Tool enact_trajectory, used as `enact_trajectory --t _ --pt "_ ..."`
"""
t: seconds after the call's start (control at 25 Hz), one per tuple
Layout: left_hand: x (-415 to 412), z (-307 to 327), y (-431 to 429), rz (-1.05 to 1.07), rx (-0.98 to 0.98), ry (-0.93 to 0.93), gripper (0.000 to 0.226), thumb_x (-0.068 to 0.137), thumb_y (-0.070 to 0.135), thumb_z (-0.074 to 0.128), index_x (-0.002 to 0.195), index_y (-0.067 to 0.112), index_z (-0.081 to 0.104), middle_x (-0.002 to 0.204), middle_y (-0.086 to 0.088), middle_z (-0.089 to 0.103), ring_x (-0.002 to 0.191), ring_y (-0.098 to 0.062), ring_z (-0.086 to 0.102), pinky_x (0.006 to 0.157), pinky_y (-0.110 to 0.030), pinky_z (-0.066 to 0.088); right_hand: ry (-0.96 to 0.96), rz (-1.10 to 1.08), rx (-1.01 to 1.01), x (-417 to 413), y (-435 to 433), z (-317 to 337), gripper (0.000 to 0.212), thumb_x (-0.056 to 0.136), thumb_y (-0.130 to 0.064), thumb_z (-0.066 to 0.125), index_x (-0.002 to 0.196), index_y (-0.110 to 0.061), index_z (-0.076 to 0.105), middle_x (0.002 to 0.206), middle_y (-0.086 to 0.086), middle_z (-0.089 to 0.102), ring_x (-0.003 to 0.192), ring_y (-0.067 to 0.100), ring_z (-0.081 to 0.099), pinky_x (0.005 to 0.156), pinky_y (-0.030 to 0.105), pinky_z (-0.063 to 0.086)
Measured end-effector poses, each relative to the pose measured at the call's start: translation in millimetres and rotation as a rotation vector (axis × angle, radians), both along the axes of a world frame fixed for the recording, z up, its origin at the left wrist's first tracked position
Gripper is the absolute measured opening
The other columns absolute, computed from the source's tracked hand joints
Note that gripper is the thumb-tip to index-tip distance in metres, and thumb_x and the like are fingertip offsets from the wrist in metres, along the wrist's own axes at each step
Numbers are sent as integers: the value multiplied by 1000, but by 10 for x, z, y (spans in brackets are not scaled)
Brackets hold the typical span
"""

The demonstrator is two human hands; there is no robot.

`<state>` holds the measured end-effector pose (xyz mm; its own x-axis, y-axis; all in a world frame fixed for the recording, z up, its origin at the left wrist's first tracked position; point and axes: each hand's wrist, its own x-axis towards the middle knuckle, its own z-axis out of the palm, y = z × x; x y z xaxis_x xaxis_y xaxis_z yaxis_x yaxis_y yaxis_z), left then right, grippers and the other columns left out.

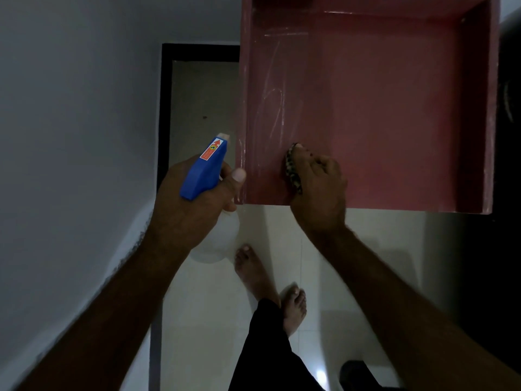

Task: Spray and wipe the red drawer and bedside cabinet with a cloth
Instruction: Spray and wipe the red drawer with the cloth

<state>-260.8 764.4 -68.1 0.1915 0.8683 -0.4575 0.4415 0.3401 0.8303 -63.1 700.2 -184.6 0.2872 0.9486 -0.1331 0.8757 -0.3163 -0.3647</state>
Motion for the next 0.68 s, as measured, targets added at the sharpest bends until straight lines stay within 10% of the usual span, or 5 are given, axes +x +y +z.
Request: enact_trajectory --t 0.68 --pt "-14 0 317 -8 3 49 42 78 51 61 91 11 63 76 -2 70 65 3 68 58 -2 46 3 18 12 165 95 -31 87 73 3 75 154 -15 48 146 3 61 128 35 49 97 48 43"
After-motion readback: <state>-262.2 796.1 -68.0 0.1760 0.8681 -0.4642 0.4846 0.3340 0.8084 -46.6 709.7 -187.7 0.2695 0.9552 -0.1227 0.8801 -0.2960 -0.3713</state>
